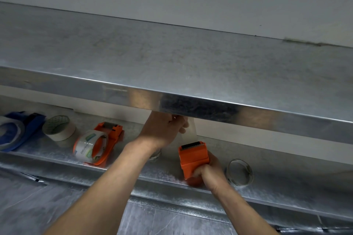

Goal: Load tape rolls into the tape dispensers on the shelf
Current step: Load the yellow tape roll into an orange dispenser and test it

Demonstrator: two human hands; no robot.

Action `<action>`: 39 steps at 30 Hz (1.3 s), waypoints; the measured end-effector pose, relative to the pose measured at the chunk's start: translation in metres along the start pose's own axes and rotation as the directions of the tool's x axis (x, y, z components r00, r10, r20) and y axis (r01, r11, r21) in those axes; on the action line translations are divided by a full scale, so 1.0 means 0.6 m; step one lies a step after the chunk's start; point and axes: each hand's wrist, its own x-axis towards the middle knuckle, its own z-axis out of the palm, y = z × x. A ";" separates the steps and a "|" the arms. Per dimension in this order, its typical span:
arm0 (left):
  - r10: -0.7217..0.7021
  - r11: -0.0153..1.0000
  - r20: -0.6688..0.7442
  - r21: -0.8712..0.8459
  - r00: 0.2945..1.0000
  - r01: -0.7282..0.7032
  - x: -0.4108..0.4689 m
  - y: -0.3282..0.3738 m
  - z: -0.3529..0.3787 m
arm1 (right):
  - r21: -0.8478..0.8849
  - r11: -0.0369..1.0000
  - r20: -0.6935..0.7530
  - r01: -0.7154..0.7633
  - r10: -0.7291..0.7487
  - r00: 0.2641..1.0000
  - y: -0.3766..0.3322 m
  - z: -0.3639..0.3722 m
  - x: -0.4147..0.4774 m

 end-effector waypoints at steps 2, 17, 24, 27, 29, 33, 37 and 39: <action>0.007 1.000 0.007 0.006 1.000 -0.007 -0.001 0.002 0.000 | 0.001 1.000 0.013 -0.006 0.006 1.000 0.000 0.000 0.000; 0.576 0.708 0.079 0.449 0.814 -0.545 -0.032 -0.070 0.092 | 0.197 0.934 0.006 -0.298 0.303 0.953 -0.043 -0.001 0.019; 0.570 0.671 -0.011 0.584 0.822 -0.457 -0.028 -0.112 0.114 | 0.247 0.904 0.169 -0.350 0.315 0.934 -0.055 -0.020 0.009; 0.594 0.667 -0.035 0.580 0.804 -0.468 -0.030 -0.120 0.111 | 0.320 0.885 0.212 -0.339 0.283 0.936 -0.054 -0.021 -0.002; 0.614 0.664 -0.048 0.571 0.788 -0.483 -0.033 -0.123 0.108 | 0.387 0.863 0.229 -0.326 0.253 0.940 -0.050 -0.019 -0.007; 0.639 0.674 -0.068 0.530 0.766 -0.515 -0.035 -0.126 0.111 | 0.446 0.850 0.213 -0.278 0.201 0.956 -0.050 -0.011 -0.008; 0.652 0.688 -0.066 0.472 0.756 -0.552 -0.038 -0.130 0.109 | 0.391 0.897 0.076 -0.205 0.190 0.979 -0.048 0.002 -0.007; 0.656 0.731 -0.112 0.344 0.747 -0.590 -0.045 -0.128 0.106 | 0.403 0.895 0.058 -0.190 0.182 0.981 -0.045 0.001 -0.004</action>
